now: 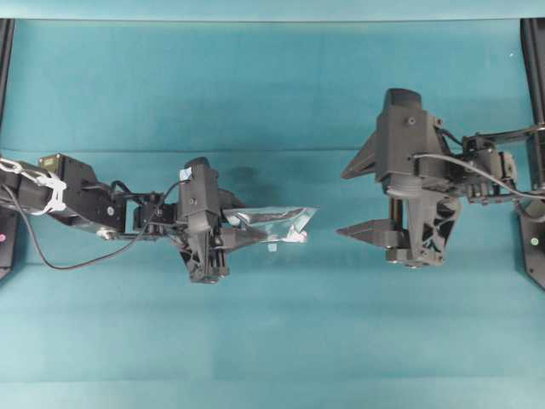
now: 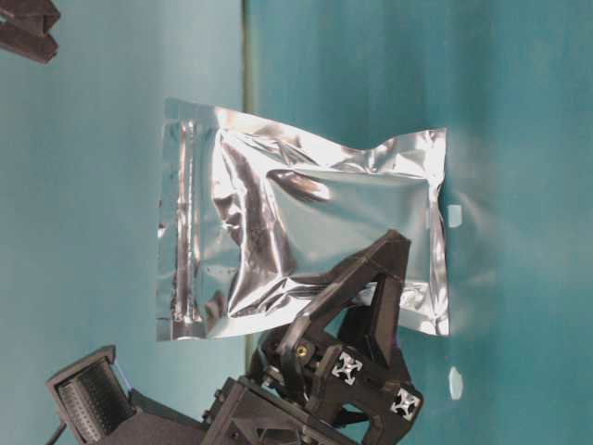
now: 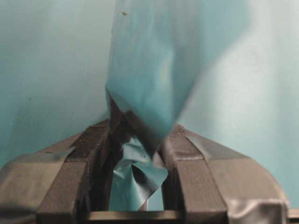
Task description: Hand over the silver zip bag and make it stand upright.
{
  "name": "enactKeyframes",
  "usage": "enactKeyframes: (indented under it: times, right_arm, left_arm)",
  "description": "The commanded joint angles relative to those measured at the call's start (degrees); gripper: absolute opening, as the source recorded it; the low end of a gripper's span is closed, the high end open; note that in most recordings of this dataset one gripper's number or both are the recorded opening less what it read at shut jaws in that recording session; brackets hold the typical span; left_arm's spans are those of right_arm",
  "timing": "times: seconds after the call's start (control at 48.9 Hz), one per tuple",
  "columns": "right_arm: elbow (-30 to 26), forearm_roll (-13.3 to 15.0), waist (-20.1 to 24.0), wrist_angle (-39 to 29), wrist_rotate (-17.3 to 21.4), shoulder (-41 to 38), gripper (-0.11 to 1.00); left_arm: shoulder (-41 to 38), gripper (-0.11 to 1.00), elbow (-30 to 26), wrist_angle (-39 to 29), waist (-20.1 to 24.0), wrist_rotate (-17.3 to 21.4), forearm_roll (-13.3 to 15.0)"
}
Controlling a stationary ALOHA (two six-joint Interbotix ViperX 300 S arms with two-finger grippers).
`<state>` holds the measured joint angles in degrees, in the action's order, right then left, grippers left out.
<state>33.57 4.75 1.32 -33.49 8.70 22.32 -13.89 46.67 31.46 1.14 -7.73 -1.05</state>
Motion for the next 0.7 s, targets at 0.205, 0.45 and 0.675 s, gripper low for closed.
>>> enactKeyframes:
  times: [0.205,0.45,0.675]
  right_arm:
    - [-0.4,0.1,0.1,0.4,0.6,1.1,0.91]
    - [-0.2,0.0,0.1,0.4,0.6,1.1,0.91]
    - [0.0,0.1,0.0,0.4,0.6,1.1,0.91]
  left_arm:
    - [0.3,0.29,-0.1,0.1,-0.5,0.1,-0.2]
    - [0.3,0.29,-0.1,0.2,-0.5,0.1,-0.2]
    - [0.3,0.29,-0.1,0.2,-0.4,0.1,-0.2]
